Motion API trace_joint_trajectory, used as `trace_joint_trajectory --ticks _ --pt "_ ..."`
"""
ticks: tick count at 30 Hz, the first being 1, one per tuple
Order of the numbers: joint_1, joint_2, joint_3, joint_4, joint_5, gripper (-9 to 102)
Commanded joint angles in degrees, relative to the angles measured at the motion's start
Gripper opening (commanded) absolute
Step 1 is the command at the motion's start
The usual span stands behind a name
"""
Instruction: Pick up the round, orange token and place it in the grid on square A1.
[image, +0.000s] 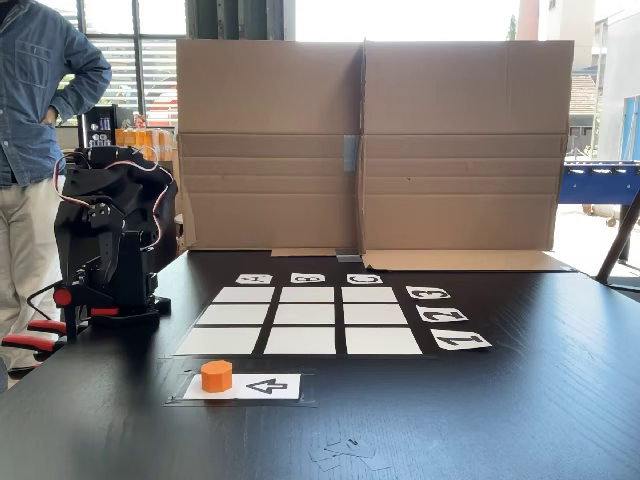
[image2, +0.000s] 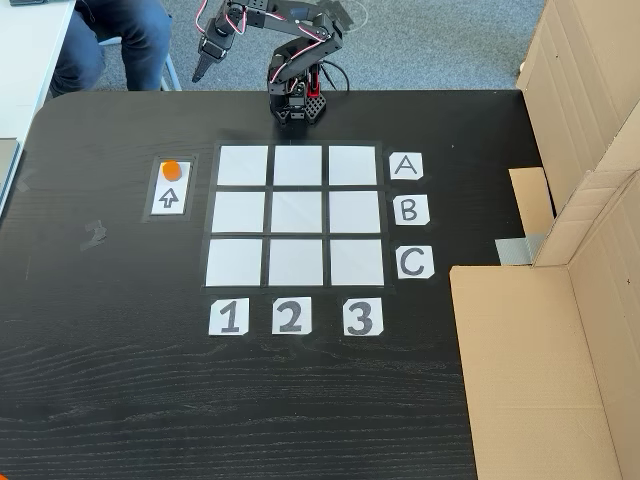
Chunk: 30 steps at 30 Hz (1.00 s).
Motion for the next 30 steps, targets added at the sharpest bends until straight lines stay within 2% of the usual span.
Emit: trace_joint_trajectory --ticks 1,10,30 --pt "-1.05 -4.57 -7.65 0.79 -0.26 27" --pt "-7.91 -20.65 -22.15 9.67 2.81 28" --pt "-22.32 -48.16 -40.61 10.11 9.93 28"
